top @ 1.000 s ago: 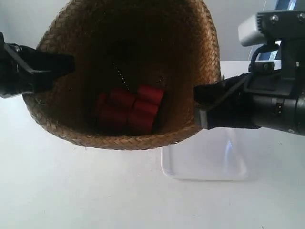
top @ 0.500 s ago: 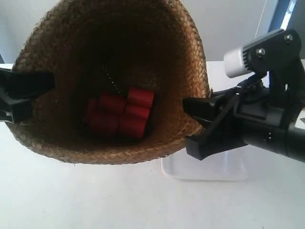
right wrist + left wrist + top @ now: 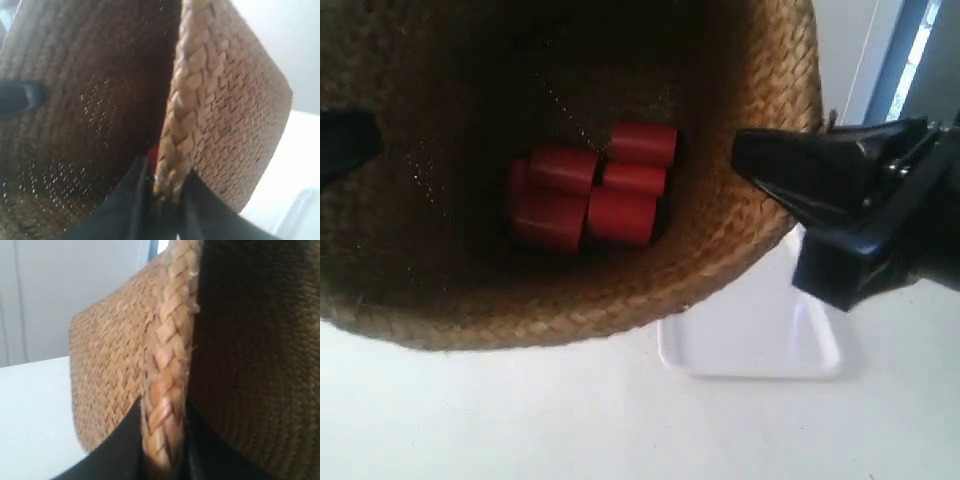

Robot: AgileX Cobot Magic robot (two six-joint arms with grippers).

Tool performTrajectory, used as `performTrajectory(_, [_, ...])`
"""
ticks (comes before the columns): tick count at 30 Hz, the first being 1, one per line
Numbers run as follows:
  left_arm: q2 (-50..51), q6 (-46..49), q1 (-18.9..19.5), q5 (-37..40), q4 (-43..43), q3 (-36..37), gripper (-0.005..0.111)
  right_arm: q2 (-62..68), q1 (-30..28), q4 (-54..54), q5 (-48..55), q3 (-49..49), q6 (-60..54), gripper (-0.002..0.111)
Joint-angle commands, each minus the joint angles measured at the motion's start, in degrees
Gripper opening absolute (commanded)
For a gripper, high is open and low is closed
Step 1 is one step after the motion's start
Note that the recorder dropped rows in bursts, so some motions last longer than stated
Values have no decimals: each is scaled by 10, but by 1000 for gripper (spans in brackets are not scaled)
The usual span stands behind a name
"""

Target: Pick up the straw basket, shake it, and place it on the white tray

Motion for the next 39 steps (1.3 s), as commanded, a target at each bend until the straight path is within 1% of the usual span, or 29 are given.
performTrajectory(1, [91,13,1,-136,-10,34,0,141,-20,33,-217,76,-13,0])
performTrajectory(3, [98,33,1,-24,35,4,0,170,-19,32,-172,64,19,0])
performTrajectory(4, [97,38,1,9,53,-7,0,173,-14,21,-147,54,34,0])
performTrajectory(5, [94,45,1,23,56,-16,0,175,-9,13,-138,52,27,0])
performTrajectory(9, [90,44,1,-20,47,-19,0,161,-4,13,-151,52,12,0])
performTrajectory(12, [94,43,1,-9,41,-19,0,157,-4,13,-144,52,12,0])
performTrajectory(17, [119,43,1,-15,-8,-22,0,165,-4,13,-128,48,-11,0])
performTrajectory(18, [116,43,1,5,-17,-27,0,154,0,15,-93,35,-4,0])
performTrajectory(19, [104,43,1,42,-18,-37,0,138,9,16,-51,20,7,0])
performTrajectory(20, [77,43,1,113,-18,-52,0,111,25,16,3,-2,16,0])
performTrajectory(21, [57,43,1,156,-23,-61,0,81,45,20,38,-22,17,0])
performTrajectory(22, [36,43,1,187,-28,-68,0,52,61,28,43,-32,18,0])
performTrajectory(23, [7,43,1,187,-27,-69,0,29,81,35,22,-37,18,0])
performTrajectory(24, [-4,44,1,155,-15,-62,0,19,93,36,-5,-33,18,0])
performTrajectory(25, [-7,45,1,106,-7,-49,0,22,98,26,-50,-18,4,0])
performTrajectory(26, [4,45,1,17,-18,-20,0,46,94,24,-108,8,-19,0])
performTrajectory(27, [35,45,1,-40,-36,-2,0,78,82,33,-154,30,-36,0])
performTrajectory(28, [63,45,1,-74,-47,11,0,124,68,50,-195,49,-52,0])
performTrajectory(29, [96,47,1,-83,-47,13,0,164,57,67,-208,55,-45,0])
performTrajectory(30, [105,50,1,-61,-43,5,0,187,52,73,-203,53,-29,0])
performTrajectory(32, [103,77,1,17,-27,-15,0,199,58,51,-194,44,4,0])
performTrajectory(33, [100,95,1,38,-30,-21,0,199,61,37,-195,39,8,0])
performTrajectory(35, [98,119,1,28,-30,-24,0,190,64,31,-208,38,-13,0])
performTrajectory(39, [99,118,1,13,-44,-24,0,178,64,34,-198,38,-31,0])
